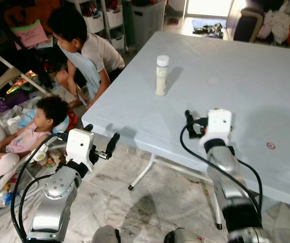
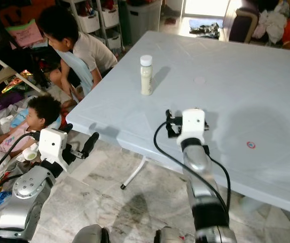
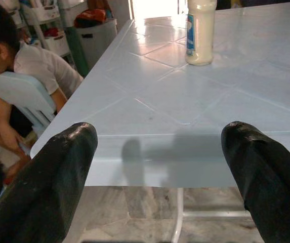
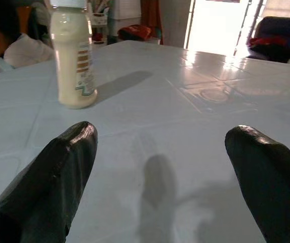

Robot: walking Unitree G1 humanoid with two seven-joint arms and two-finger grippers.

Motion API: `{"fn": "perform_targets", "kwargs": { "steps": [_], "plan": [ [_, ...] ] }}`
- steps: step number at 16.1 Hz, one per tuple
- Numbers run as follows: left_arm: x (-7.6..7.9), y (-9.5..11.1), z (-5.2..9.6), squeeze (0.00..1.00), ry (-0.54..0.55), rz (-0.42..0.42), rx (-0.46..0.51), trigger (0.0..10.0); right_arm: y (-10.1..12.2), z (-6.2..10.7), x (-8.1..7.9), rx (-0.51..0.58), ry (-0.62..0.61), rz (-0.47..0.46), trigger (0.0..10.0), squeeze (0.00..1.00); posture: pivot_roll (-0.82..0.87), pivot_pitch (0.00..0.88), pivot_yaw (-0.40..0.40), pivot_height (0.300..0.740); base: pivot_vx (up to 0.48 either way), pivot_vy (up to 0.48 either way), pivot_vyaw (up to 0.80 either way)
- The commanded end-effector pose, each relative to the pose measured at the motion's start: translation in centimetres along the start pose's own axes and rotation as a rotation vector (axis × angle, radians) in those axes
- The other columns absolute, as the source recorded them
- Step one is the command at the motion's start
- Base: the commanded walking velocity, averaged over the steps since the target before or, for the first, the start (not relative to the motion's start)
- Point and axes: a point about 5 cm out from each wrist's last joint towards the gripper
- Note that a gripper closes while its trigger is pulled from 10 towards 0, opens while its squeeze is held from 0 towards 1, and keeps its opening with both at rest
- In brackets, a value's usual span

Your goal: Restocking fridge

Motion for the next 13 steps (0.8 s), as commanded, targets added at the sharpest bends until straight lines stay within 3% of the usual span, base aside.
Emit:
{"fn": "perform_targets", "kwargs": {
  "steps": [1,6,13],
  "plan": [
    [-0.4,-0.2,0.1,0.0,0.011,0.001,-0.007,10.0,0.4,0.6,-0.2,-0.001,-0.005,-0.006,10.0,0.0,0.0,0.0,0.013,0.716,0.0,0.0,0.0],
    [-0.2,-0.4,0.0,0.0,0.025,0.017,0.0,10.0,0.4,2.8,-0.8,-0.005,0.006,0.01,10.0,0.0,-0.01,0.0,-0.003,0.716,0.341,0.0,0.0],
    [0.1,-0.5,-0.1,0.0,0.032,0.025,0.003,10.0,0.9,3.3,-0.6,-0.005,0.007,0.042,10.0,0.0,-0.02,0.0,-0.008,0.716,0.403,0.0,0.0]
  ]
}}
Point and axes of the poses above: a point about 5 cm out from each wrist's last joint towards the gripper, its own z axis pointing back from the gripper into the wrist, its own y axis along the axis of the wrist's last joint, x = y × z, and after that the axes turned 12 degrees about -z, right-handed
